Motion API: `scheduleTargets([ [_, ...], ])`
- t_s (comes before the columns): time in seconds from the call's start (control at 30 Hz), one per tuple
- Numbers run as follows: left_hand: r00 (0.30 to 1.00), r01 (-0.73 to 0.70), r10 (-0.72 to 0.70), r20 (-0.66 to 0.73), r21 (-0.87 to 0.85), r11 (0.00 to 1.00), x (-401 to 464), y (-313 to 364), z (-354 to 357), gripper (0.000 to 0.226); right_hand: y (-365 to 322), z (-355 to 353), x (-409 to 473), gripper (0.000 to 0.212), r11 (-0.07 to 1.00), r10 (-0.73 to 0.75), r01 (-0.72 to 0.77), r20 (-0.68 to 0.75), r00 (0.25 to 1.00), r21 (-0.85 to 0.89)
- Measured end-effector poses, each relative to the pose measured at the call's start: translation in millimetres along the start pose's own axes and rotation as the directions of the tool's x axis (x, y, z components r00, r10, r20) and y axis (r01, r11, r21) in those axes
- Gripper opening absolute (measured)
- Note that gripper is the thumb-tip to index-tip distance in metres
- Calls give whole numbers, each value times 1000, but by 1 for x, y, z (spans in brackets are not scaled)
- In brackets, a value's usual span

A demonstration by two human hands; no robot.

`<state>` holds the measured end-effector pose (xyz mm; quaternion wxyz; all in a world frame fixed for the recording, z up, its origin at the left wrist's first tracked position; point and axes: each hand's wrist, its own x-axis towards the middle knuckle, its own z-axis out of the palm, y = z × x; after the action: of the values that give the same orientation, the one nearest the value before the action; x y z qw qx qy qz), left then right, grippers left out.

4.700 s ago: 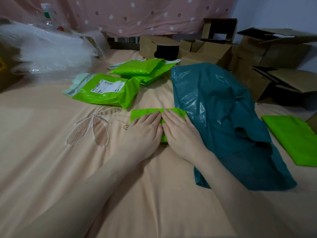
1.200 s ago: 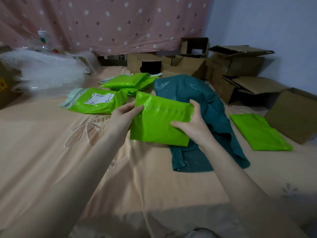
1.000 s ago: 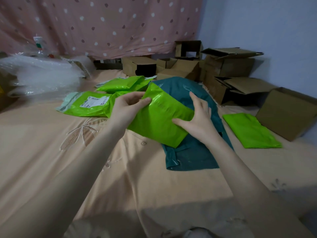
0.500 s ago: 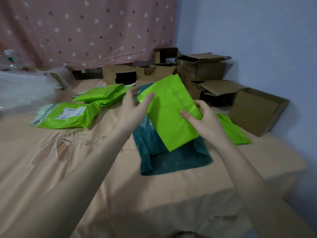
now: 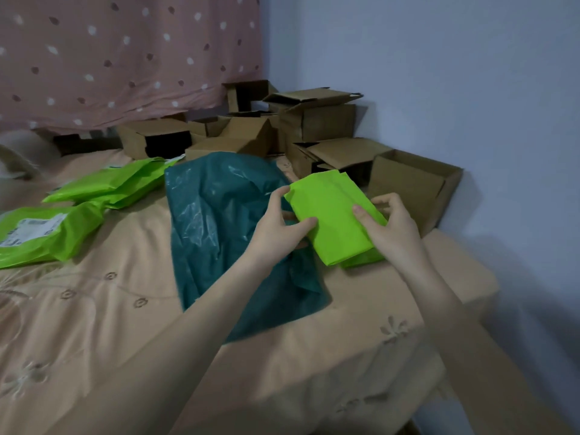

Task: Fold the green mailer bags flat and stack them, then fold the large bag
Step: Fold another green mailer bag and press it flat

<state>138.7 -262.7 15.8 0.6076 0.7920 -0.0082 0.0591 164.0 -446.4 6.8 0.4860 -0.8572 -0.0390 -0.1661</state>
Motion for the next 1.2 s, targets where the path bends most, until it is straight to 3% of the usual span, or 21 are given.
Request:
scheduleTargets([
  [0.3, 999, -38, 46, -16, 309, 950, 42, -15, 48, 45, 38, -13, 27, 54, 991, 52, -46, 42, 998, -127],
  [0.43, 999, -39, 36, 13, 398, 917, 53, -25, 59, 50, 51, -7, 34, 48, 989, 51, -38, 92, 994, -142],
  [0.53, 999, -34, 37, 4, 505, 862, 56, -31, 65, 60, 63, 0, 37, 41, 966, 48, -20, 100, 994, -257],
  [0.6, 992, -106, 129, 0, 566, 817, 56, -33, 68, 63, 62, 2, 36, 42, 938, 16, 11, 76, 997, -347],
  [0.7, 961, -269, 241, 133, 642, 718, 60, -37, 75, 55, 56, 4, 38, 51, 883, -148, 188, 126, 981, -431],
  [0.77, 963, -266, 156, 221, 664, 699, 63, -43, 81, 55, 55, 8, 39, 51, 841, -179, 270, 230, 957, -468],
  [0.87, 953, -270, 69, 294, 727, 631, 65, -50, 85, 63, 65, 14, 35, 52, 778, -87, 266, 321, 943, -569],
  [1.2, 955, -249, 19, 296, 767, 592, 63, -45, 84, 59, 67, 16, 32, 54, 737, -35, 244, 326, 945, -630],
])
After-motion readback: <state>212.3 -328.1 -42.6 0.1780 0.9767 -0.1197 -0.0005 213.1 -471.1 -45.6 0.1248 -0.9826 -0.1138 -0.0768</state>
